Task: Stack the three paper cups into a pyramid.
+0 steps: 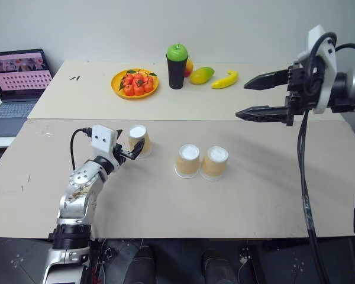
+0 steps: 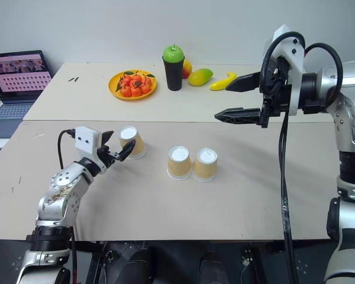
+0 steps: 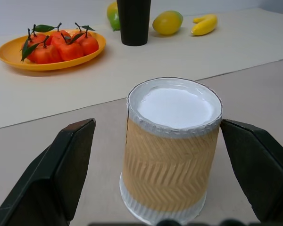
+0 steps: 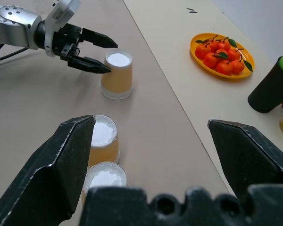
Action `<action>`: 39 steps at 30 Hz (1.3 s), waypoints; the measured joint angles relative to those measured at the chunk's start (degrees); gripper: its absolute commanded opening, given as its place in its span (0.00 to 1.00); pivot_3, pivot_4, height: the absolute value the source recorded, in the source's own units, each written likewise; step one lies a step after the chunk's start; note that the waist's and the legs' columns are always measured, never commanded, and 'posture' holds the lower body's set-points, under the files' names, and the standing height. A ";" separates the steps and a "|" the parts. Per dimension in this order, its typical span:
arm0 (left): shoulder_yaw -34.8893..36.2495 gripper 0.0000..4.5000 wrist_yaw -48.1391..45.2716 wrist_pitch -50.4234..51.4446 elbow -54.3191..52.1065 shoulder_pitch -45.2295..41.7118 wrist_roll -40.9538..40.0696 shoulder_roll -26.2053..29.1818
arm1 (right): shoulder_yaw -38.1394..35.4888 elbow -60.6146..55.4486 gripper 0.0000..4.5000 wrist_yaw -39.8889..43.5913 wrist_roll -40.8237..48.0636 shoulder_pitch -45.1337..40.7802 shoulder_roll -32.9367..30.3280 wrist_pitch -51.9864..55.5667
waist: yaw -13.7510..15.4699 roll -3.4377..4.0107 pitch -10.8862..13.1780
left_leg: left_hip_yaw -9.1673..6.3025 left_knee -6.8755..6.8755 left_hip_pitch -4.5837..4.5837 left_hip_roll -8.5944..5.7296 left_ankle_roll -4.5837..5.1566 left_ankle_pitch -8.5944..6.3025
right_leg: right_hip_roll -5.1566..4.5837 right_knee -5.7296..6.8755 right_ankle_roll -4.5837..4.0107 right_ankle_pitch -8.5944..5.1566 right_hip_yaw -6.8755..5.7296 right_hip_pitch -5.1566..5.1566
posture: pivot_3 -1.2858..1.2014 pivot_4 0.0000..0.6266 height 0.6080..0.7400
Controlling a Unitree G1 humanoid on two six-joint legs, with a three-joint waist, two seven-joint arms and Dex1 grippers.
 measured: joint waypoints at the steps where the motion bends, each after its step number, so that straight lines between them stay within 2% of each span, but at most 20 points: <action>1: -0.20 1.00 -0.12 -0.48 0.64 -0.23 0.16 -0.10 | -0.01 -0.12 1.00 -0.05 0.02 0.00 -0.28 0.20 | 0.02 0.00 0.00 | 0.00 0.00 0.00 0.00 0.00 0.00 | 0.00 -0.01 0.00 0.00 0.00 0.00 | 0.52 0.24 0.96; 8: -1.50 1.00 -1.14 -6.11 8.15 -4.77 1.48 -1.81 | -0.70 -2.44 1.00 -0.46 1.15 -0.03 -2.27 2.27 | 0.17 0.00 0.00 | 0.00 -0.01 -0.01 0.00 -0.01 0.00 | 0.00 -0.02 0.01 0.00 -0.01 0.01 | 0.52 0.24 0.96; 9: -1.61 0.91 -1.38 -6.70 8.76 -4.99 1.53 -1.95 | -0.86 -2.53 1.00 -0.56 1.21 -0.02 -2.45 2.49 | 0.18 0.00 0.00 | 0.00 -0.02 -0.01 0.00 0.00 0.00 | 0.00 -0.02 0.01 0.00 -0.01 -0.01 | 0.52 0.24 0.96; 11: -1.85 0.82 -1.86 -7.44 9.89 -5.58 1.54 -2.25 | -1.63 -2.91 1.00 -0.85 1.55 0.12 -2.89 2.82 | 0.16 0.00 0.00 | 0.00 -0.03 -0.01 0.00 0.00 0.00 | 0.00 -0.02 0.01 0.00 -0.01 -0.01 | 0.52 0.24 0.96; 13: -1.93 0.66 -2.25 -7.84 10.42 -6.00 1.54 -2.41 | -2.04 -3.71 1.00 -1.52 1.83 0.31 -3.46 3.13 | 0.10 0.00 0.00 | 0.00 -0.02 -0.01 0.00 -0.01 0.00 | 0.00 -0.02 0.01 0.00 -0.01 -0.01 | 0.52 0.24 0.96; 22: -1.96 0.66 -2.36 -8.45 11.49 -7.82 2.20 -2.42 | -2.28 -4.36 1.00 -2.75 2.23 1.10 -3.72 3.28 | 0.11 0.00 0.00 | -0.01 -0.01 -0.01 0.00 -0.01 0.01 | 0.00 -0.01 0.01 0.00 -0.01 0.00 | 0.52 0.24 0.96; 26: -1.88 0.66 -3.28 -6.63 9.88 -11.93 0.97 -2.05 | -2.39 -4.45 1.00 -3.23 2.28 2.26 -3.70 3.29 | 0.23 0.00 0.00 | -0.01 0.00 -0.04 -0.01 -0.01 0.01 | 0.00 -0.03 0.01 0.00 -0.02 0.00 | 0.52 0.24 0.96; 30: -3.56 0.66 -8.64 1.30 6.46 -19.42 -3.96 -1.36 | -4.65 -6.81 1.00 -4.85 4.43 4.62 -3.57 4.29 | 0.40 -0.03 0.02 | -0.09 0.03 -0.14 -0.01 -0.03 0.02 | 0.00 -0.04 0.02 0.00 -0.09 -0.02 | 0.52 0.24 0.96; 35: -8.48 0.66 -21.39 12.93 -0.08 -29.81 -11.64 2.24 | -9.92 -14.58 1.00 -5.30 9.27 15.50 -4.66 7.45 | 0.14 0.01 0.02 | -0.08 -0.02 -0.12 -0.04 -0.02 0.01 | -0.01 -0.07 0.07 -0.03 -0.07 0.01 | 0.52 0.24 0.96; 39: -12.87 0.66 -28.60 18.16 -0.91 -31.13 -14.05 3.08 | -14.52 -20.70 1.00 -6.94 13.06 24.57 -5.15 10.29 | -0.29 0.04 0.03 | -0.10 0.03 -0.05 -0.03 -0.01 0.02 | 0.00 0.04 0.06 -0.03 -0.06 0.02 | 0.52 0.24 0.96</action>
